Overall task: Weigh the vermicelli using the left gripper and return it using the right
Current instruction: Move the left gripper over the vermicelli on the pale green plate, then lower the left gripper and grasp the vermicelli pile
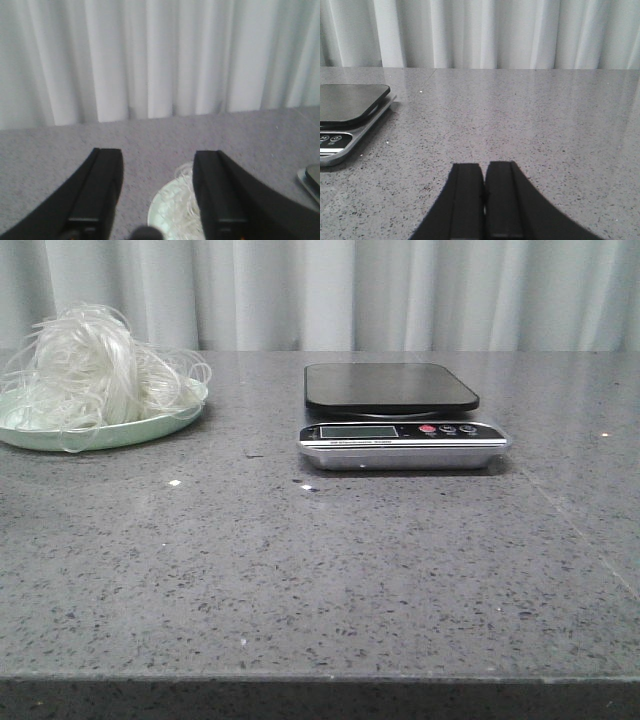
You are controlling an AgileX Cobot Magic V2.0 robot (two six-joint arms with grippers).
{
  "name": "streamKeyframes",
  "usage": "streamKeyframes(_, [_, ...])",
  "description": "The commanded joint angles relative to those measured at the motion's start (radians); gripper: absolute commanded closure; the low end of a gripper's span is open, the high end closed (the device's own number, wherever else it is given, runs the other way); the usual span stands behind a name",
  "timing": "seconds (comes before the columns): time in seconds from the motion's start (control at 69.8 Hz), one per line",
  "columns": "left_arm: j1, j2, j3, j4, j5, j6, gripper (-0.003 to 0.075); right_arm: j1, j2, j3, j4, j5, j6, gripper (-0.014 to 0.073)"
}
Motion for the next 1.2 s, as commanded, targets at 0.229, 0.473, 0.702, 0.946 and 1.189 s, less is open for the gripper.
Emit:
streamKeyframes(0.229, [-0.149,0.291,-0.154,-0.009,-0.002,0.001,0.0101,-0.003,-0.016,-0.008,0.0,-0.087,-0.006,0.0442])
streamKeyframes(0.473, [-0.152,0.496,-0.247,-0.043,0.037,0.001,0.0089,-0.003,-0.016,-0.008,0.0,-0.083,-0.006,0.0442])
streamKeyframes(0.702, [-0.152,0.644,-0.265,-0.101,0.022,0.001,0.0089,-0.003,-0.016,-0.008,0.0,-0.078,-0.006,0.0442])
streamKeyframes(0.946, [-0.152,0.749,-0.265,-0.102,0.01,0.001,0.009,-0.003,-0.016,-0.008,0.0,-0.071,-0.006,0.0442])
streamKeyframes(1.189, [-0.152,0.76,-0.266,-0.102,0.003,0.001,0.0223,-0.003,-0.016,-0.008,0.0,-0.071,-0.006,0.0442])
